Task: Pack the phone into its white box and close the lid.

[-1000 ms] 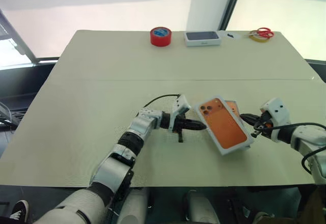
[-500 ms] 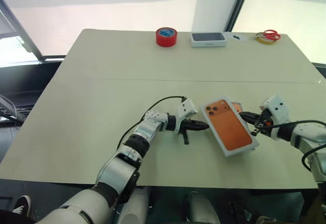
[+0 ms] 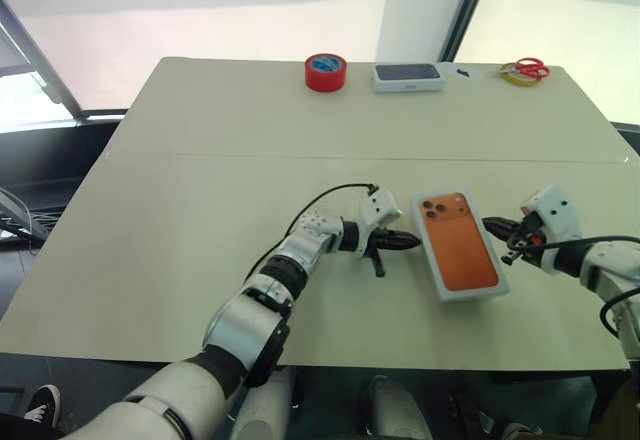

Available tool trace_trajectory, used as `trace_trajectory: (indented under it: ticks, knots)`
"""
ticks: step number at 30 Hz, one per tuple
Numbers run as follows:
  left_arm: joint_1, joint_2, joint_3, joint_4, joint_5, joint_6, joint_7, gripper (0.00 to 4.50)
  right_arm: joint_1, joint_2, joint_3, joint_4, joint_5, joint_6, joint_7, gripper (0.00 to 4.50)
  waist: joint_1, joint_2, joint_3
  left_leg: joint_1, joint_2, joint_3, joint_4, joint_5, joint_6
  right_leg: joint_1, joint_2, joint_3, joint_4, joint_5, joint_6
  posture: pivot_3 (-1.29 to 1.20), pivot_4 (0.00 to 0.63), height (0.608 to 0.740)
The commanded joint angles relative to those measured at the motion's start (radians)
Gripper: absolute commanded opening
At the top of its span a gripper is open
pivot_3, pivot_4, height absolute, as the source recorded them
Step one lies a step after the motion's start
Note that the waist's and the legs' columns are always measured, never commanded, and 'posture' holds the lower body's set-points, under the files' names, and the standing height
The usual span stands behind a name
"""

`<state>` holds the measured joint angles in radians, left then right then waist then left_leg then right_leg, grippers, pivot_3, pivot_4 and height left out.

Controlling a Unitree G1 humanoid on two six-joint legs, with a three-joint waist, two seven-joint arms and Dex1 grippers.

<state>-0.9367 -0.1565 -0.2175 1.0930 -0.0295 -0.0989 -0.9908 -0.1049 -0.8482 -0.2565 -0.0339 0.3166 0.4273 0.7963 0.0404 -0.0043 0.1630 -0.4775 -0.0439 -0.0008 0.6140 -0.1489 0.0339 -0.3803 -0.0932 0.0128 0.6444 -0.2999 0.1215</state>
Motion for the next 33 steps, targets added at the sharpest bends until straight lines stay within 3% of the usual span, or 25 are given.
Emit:
trace_trajectory:
  ticks: [1, 23, 27, 33]
  knots:
    - [-0.045, -0.037, 0.024, 0.005, -0.001, -0.038, 0.033, 0.0, -0.028, -0.008, -0.006, -0.017, -0.011, -0.023, -0.003, 0.02, -0.001, 0.0, 0.0, 0.0, 0.0, 0.0, 0.0, 0.0, 0.0, 0.0, 0.0, 0.0, 0.0, 0.0, 0.0, 0.0, 0.15, 0.738]
    - [-0.1, -0.067, 0.061, 0.083, 0.015, -0.088, 0.132, 0.0, -0.062, 0.009, 0.015, 0.076, -0.106, -0.078, -0.069, 0.02, -0.001, 0.0, 0.0, 0.0, 0.0, 0.0, 0.0, 0.0, 0.0, -0.001, 0.001, 0.0, 0.001, 0.0, 0.001, 0.0, 0.15, 0.738]
    - [-0.115, -0.078, 0.104, 0.052, -0.038, -0.078, 0.09, 0.0, -0.109, 0.035, -0.062, 0.072, -0.036, -0.115, -0.076, 0.02, -0.002, 0.0, 0.0, 0.0, 0.0, 0.0, 0.0, 0.0, 0.0, -0.001, 0.001, 0.0, 0.001, 0.0, 0.001, 0.0, 0.15, 0.738]
    - [-0.124, -0.11, 0.076, 0.077, 0.014, -0.102, 0.155, 0.0, -0.091, 0.058, -0.121, -0.056, 0.161, -0.023, 0.04, 0.02, 0.001, 0.0, 0.0, 0.0, 0.0, 0.0, 0.0, 0.0, 0.0, -0.001, 0.001, 0.0, 0.001, 0.001, 0.001, 0.0, 0.15, 0.738]
